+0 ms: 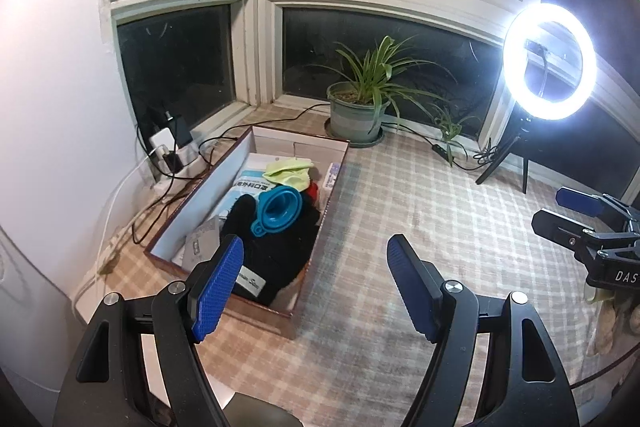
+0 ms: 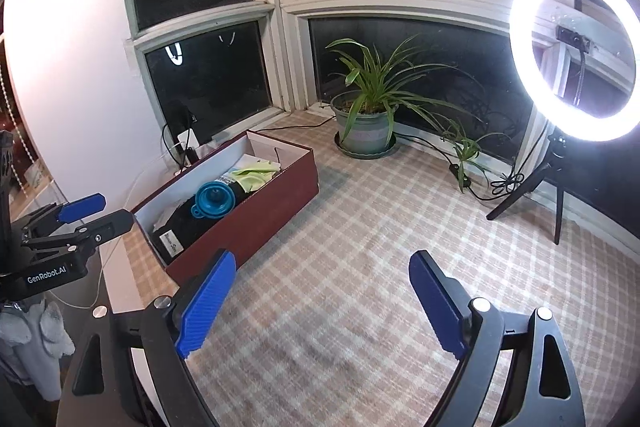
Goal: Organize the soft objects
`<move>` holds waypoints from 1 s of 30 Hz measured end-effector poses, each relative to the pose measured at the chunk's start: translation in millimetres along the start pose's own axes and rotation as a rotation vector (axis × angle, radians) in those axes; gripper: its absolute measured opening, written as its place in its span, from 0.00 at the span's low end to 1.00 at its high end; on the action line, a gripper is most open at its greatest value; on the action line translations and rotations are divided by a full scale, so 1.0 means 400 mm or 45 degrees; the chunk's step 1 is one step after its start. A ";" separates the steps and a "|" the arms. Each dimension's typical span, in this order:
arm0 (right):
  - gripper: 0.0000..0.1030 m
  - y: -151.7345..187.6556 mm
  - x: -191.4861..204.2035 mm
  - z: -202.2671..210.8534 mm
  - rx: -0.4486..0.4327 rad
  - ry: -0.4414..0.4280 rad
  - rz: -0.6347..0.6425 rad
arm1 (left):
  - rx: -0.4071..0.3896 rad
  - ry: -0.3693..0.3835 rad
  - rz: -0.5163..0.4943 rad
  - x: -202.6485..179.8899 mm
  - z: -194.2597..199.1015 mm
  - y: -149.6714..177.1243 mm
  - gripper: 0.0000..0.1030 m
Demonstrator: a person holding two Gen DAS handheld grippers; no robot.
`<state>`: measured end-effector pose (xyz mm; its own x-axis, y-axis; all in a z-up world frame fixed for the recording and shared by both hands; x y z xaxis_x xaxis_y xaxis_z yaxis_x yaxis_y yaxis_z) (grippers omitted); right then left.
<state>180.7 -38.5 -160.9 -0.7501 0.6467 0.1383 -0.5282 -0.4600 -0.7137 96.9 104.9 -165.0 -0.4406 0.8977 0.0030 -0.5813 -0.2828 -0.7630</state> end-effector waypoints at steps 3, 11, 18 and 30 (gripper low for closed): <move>0.84 0.013 -0.005 0.018 -0.004 -0.009 0.000 | -0.003 -0.005 0.009 -0.011 0.012 0.008 0.72; 0.84 0.038 -0.026 0.063 -0.014 0.001 0.011 | -0.006 -0.016 0.022 -0.040 0.043 0.031 0.72; 0.84 0.049 -0.030 0.095 -0.028 0.011 0.035 | -0.020 -0.018 0.033 -0.061 0.065 0.040 0.72; 0.85 0.046 -0.026 0.116 -0.048 -0.003 0.033 | -0.037 -0.029 0.037 -0.066 0.083 0.036 0.72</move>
<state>160.3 -81.9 -143.8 -0.7641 0.6336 0.1211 -0.4934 -0.4531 -0.7425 77.5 66.1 -154.7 -0.4724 0.8814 -0.0052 -0.5480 -0.2983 -0.7815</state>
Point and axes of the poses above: each gripper's, at about its wrist camera, not at the fingertips, and z roughly against the way its jaws point, x to its left, y to its underside, the point moved 10 cm from there along -z, roughly the way its jaws point, and after that the axes turned 3 degrees about -y, right-handed, at the moved point
